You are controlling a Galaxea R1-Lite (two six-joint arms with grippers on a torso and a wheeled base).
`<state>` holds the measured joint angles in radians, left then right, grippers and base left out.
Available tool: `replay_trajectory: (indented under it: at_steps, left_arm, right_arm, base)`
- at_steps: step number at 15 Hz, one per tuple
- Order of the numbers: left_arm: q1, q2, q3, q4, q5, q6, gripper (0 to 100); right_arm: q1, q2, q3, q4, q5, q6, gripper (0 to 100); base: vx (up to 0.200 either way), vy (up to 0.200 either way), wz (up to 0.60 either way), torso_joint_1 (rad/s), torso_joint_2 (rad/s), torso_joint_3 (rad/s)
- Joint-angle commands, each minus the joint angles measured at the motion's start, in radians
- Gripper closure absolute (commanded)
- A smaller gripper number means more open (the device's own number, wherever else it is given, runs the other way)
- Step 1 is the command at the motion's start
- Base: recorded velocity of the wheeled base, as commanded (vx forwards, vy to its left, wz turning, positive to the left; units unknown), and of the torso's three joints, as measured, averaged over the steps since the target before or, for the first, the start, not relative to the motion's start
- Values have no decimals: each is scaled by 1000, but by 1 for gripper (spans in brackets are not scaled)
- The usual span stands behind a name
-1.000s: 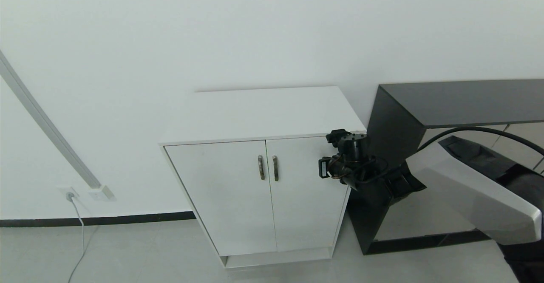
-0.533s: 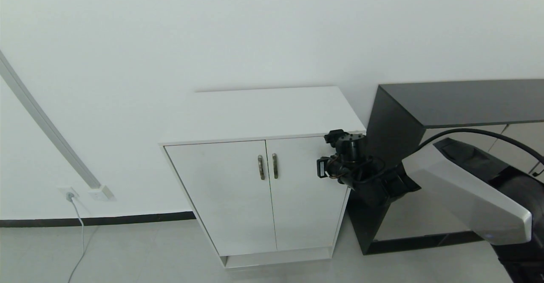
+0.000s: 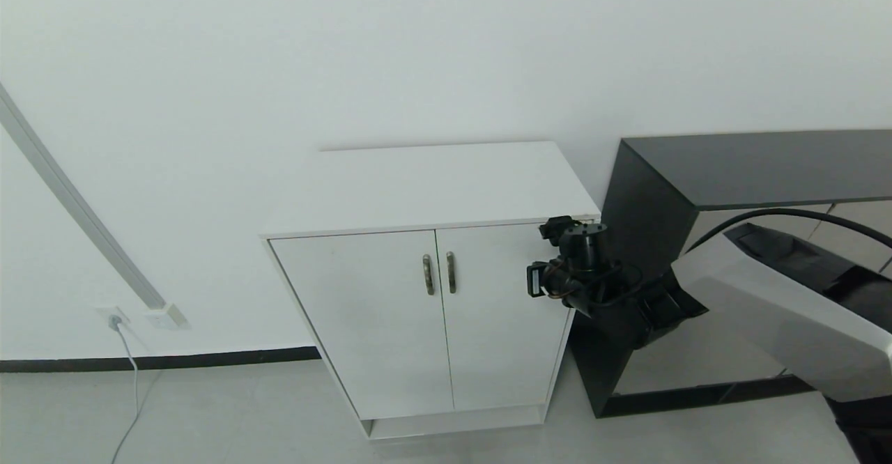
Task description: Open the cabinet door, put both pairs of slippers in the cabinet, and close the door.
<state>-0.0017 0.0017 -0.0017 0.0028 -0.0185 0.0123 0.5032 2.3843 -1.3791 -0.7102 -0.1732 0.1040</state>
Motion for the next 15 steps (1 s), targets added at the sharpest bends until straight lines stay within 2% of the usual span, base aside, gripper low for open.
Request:
replay_trajectory:
  at_steps: [1,6,9,11,15]
  left_arm:
    - [0,0,0,0,0,0,100]
    - [0,0,0,0,0,1,100]
    - [0,0,0,0,0,0,100]
    - [0,0,0,0,0,0,100]
    - [0,0,0,-1,2,1,100]
  right_arm:
    - [-2,-135,166,-55,-3,0,100]
    - [-2,-401,629,-285,-11,-1,100]
    - [-35,-550,815,-336,-92,3,100]
    - [-110,-682,971,-361,-100,3,100]
    - [-213,-910,1186,-357,-98,-38,100]
  base:
    - [0,0,0,0,0,0]
    - [0,0,0,0,0,0]
    - [0,0,0,0,0,0]
    - [0,0,0,0,0,0]
    - [0,0,0,0,0,0]
